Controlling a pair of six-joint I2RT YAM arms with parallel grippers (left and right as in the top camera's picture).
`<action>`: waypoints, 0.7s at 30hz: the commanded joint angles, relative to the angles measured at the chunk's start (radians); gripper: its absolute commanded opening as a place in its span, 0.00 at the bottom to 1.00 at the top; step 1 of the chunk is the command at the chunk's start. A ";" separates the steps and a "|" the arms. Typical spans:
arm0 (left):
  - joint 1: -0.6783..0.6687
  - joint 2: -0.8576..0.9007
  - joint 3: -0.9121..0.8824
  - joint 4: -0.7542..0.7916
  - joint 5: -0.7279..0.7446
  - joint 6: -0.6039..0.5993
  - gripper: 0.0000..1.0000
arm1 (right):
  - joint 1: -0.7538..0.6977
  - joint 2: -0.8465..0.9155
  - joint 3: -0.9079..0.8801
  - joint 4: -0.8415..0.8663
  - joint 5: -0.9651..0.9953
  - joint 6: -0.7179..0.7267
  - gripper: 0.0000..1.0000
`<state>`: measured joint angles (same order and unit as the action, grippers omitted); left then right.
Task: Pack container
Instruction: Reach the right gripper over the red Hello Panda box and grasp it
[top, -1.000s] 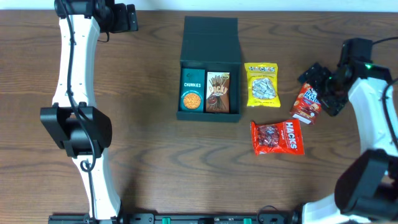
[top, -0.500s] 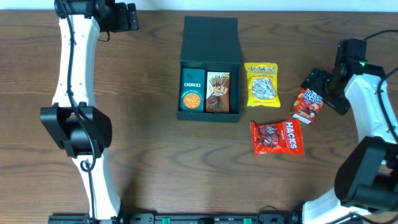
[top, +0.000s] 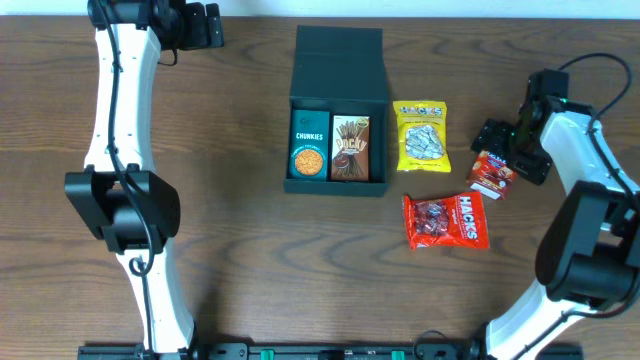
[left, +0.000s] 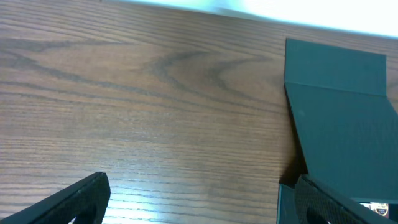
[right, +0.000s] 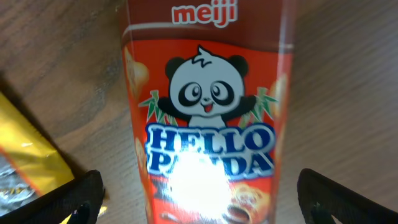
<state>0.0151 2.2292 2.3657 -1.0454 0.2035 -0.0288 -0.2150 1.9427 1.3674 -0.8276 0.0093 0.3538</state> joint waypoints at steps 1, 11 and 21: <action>0.004 0.009 -0.008 0.003 0.007 -0.001 0.95 | -0.006 0.034 0.018 0.009 -0.018 -0.018 0.99; 0.004 0.009 -0.008 0.003 0.007 -0.001 0.95 | -0.006 0.089 0.018 0.047 0.010 -0.019 0.99; 0.004 0.009 -0.008 0.003 0.007 -0.001 0.95 | -0.007 0.098 0.018 0.058 0.013 -0.019 0.87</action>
<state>0.0151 2.2292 2.3657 -1.0431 0.2035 -0.0288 -0.2150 2.0247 1.3682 -0.7719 0.0109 0.3462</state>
